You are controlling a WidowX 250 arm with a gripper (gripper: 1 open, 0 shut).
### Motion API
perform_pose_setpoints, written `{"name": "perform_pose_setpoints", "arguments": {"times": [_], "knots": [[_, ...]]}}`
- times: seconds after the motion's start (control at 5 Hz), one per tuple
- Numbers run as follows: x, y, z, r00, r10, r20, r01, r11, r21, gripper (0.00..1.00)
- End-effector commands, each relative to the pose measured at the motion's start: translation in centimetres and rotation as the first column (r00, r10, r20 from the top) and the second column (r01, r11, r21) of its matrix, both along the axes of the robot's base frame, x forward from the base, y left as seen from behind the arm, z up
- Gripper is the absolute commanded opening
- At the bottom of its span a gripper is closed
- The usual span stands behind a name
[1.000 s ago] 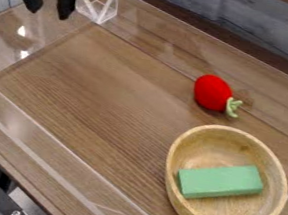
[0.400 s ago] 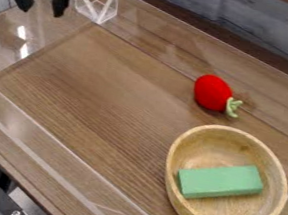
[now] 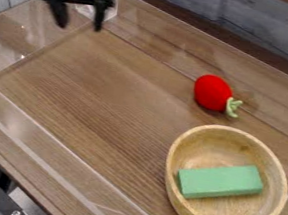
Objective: Move the red fruit to the right
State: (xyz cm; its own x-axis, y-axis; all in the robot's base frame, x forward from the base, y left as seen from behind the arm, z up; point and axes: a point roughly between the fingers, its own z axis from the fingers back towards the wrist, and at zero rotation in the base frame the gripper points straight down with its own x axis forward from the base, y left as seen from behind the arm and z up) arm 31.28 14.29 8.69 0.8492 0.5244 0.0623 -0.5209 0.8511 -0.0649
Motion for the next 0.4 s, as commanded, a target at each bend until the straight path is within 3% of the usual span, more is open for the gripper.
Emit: {"name": "perform_pose_setpoints", "arguments": {"times": [0.0, 0.2], "knots": [[1.9, -2.8, 1.3, 0.997, 0.063, 0.043, -0.063, 0.998, -0.011, 1.0], [2.5, -7.1, 0.5, 0.992, 0.118, 0.041, -0.116, 0.992, -0.039, 1.0]]}}
